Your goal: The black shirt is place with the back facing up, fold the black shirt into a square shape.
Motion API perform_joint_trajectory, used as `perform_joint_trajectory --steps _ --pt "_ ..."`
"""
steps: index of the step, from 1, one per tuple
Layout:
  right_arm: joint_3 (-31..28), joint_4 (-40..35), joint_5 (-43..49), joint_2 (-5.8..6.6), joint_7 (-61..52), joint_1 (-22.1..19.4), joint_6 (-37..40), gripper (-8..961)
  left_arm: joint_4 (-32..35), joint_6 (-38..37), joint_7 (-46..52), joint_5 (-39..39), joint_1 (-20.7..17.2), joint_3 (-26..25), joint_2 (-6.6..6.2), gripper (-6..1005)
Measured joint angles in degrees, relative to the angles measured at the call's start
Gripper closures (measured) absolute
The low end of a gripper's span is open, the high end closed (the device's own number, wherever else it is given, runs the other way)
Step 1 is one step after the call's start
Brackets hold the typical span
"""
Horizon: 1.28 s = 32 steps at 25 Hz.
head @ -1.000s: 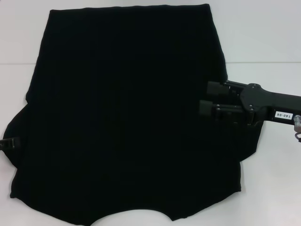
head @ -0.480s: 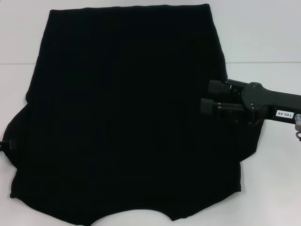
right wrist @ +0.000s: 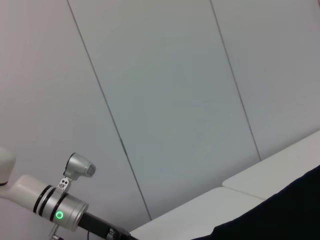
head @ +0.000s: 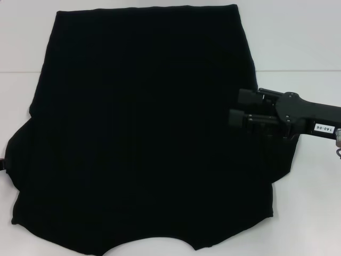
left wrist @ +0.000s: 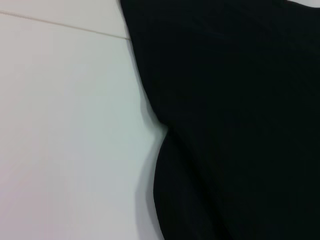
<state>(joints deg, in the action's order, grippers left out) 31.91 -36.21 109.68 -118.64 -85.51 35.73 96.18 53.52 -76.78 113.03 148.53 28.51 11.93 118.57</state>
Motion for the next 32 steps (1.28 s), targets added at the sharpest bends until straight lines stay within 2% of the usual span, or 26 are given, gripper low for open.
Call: perform_joint_trajectory --steps 10,15,27,32 --pt "-0.07 0.0 -0.18 0.0 0.0 -0.07 0.07 69 0.04 0.83 0.19 0.07 -0.04 0.78 0.16 962" --pt "-0.66 0.11 -0.26 0.0 0.28 -0.11 0.07 70 0.49 1.81 0.61 -0.08 -0.04 0.42 0.18 1000" --pt "-0.71 0.19 -0.85 -0.46 0.01 -0.08 -0.17 70 4.63 5.85 3.75 0.07 -1.41 -0.22 0.62 999" --pt "-0.71 0.41 -1.44 -0.6 0.18 -0.19 -0.25 70 4.81 6.38 3.72 0.07 -1.53 -1.58 0.44 999"
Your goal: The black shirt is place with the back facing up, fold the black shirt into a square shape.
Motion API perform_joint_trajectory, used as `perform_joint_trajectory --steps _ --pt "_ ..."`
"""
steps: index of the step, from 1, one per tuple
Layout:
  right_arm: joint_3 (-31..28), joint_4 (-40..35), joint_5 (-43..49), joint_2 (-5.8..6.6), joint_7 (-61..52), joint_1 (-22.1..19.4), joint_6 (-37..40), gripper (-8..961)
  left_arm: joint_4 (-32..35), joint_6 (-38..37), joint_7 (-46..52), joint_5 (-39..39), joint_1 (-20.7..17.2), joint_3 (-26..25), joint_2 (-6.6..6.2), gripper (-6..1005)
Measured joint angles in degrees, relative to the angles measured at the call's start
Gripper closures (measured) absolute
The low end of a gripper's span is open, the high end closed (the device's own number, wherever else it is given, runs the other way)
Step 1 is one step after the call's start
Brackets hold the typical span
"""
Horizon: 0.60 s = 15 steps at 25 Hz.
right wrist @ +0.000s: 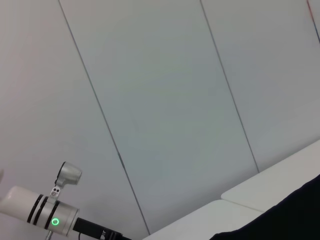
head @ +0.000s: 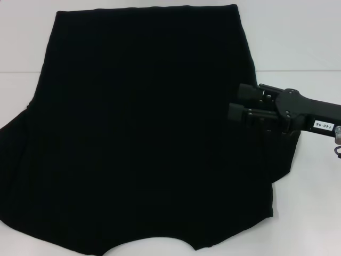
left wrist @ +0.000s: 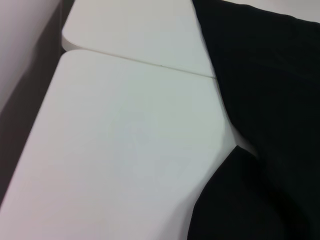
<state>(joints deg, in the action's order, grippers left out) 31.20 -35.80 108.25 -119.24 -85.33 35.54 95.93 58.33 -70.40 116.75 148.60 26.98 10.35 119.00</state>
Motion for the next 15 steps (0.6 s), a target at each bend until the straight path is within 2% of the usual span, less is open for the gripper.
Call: perform_joint_trajectory --steps 15 --pt "0.0 0.11 -0.16 -0.23 0.23 -0.01 -0.16 70 0.93 0.7 0.06 -0.46 -1.93 -2.7 0.39 998"
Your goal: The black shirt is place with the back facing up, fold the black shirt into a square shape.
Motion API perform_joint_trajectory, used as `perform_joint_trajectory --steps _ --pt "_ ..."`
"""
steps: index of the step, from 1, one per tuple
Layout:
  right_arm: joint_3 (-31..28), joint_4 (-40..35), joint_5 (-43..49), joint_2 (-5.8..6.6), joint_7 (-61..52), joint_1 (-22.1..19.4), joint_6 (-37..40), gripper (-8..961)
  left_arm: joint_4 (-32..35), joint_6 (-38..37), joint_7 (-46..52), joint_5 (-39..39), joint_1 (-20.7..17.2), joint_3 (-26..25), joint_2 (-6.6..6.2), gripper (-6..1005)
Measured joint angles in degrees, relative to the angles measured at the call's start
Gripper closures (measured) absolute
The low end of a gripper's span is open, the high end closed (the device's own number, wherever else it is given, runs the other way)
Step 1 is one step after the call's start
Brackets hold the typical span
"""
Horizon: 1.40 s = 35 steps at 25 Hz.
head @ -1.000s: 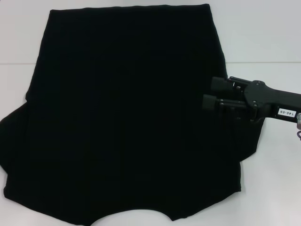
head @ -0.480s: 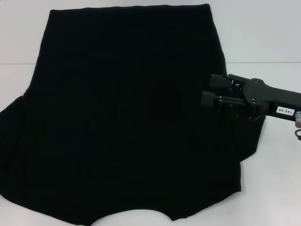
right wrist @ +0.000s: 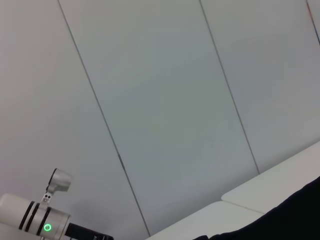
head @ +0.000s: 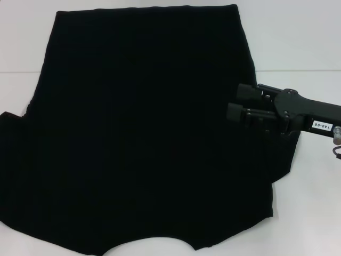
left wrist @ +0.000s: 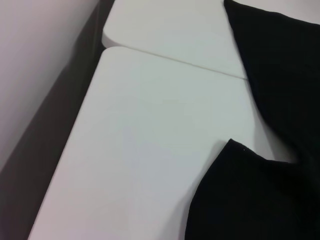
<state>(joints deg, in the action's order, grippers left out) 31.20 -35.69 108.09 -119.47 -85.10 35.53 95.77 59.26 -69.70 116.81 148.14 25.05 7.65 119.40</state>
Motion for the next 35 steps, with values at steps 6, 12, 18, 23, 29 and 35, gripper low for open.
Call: perform_joint_trajectory --steps 6,12,18,23,29,35 --pt "0.0 -0.07 0.0 0.09 0.05 0.09 0.0 70 0.0 0.0 -0.34 -0.04 -0.26 -2.14 0.13 999" --pt "0.0 0.01 0.0 0.13 0.2 0.29 -0.04 70 0.1 0.01 -0.49 -0.05 -0.27 -3.47 -0.03 998" --pt "0.0 0.01 0.02 0.09 0.21 0.22 -0.41 71 0.45 -0.23 -0.48 -0.05 -0.27 -3.66 -0.14 999" --pt "0.0 0.01 0.02 0.04 0.2 0.15 -0.66 70 0.54 -1.56 -0.44 -0.47 0.0 -3.53 -0.26 998" --pt "-0.01 0.0 0.01 0.03 0.2 0.03 -0.68 70 0.21 -7.28 -1.62 -6.75 1.59 -2.54 -0.62 999" --pt "-1.13 0.01 -0.05 0.18 0.25 -1.04 -0.64 70 -2.69 -14.19 -5.07 -15.63 4.28 4.61 -0.37 999"
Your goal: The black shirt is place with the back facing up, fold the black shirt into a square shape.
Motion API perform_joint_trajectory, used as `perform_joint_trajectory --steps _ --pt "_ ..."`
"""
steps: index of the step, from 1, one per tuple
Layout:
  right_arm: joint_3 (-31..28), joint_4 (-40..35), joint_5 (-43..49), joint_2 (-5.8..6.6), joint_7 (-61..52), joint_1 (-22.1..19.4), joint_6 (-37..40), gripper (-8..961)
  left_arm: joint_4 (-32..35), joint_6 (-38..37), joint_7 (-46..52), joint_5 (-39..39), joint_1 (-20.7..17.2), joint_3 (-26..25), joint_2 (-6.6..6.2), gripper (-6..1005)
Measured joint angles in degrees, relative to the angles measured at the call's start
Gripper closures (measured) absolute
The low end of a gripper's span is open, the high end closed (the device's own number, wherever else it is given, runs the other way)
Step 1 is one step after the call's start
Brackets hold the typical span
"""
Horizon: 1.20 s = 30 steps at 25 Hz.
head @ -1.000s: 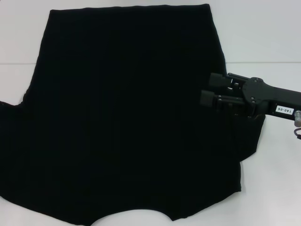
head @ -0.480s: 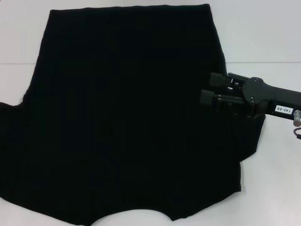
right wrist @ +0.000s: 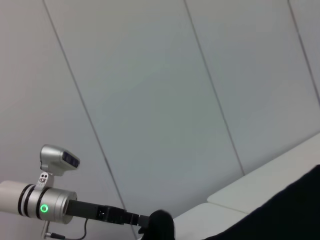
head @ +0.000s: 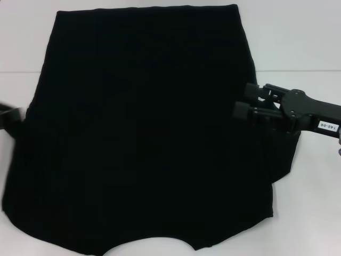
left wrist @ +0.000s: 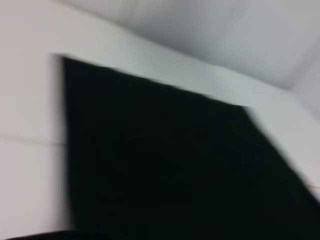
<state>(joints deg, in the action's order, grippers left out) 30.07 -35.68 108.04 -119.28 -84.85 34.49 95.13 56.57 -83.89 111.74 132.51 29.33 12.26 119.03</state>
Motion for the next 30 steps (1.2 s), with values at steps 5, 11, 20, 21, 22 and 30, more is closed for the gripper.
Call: perform_joint_trajectory --steps 5,11,20,21,22,30 --pt "-1.12 0.0 -0.13 0.38 0.04 -1.45 0.48 70 -2.75 -2.38 -3.6 -3.93 1.19 9.34 1.99 996" --pt "-1.8 -0.16 -0.35 0.6 -0.15 -2.03 0.54 69 -6.15 0.98 -3.55 -3.71 2.15 16.36 2.55 985" --pt "-2.8 -0.6 -2.21 2.26 -3.72 -2.07 0.37 71 -6.21 -0.1 -4.67 -5.47 1.56 14.76 2.34 665" --pt "-3.16 -0.61 -2.18 2.92 -5.77 -2.08 0.04 71 -6.7 -1.67 -6.07 -7.14 1.47 13.83 2.2 627" --pt "-3.39 -0.64 -2.05 3.74 -8.29 -2.12 -0.48 71 -7.16 -2.88 -7.16 -8.34 1.41 13.37 2.13 589" --pt "-2.71 -0.78 9.16 11.21 -33.29 -2.22 -6.57 69 -12.88 -12.48 -28.31 -12.97 1.8 15.07 2.47 281"
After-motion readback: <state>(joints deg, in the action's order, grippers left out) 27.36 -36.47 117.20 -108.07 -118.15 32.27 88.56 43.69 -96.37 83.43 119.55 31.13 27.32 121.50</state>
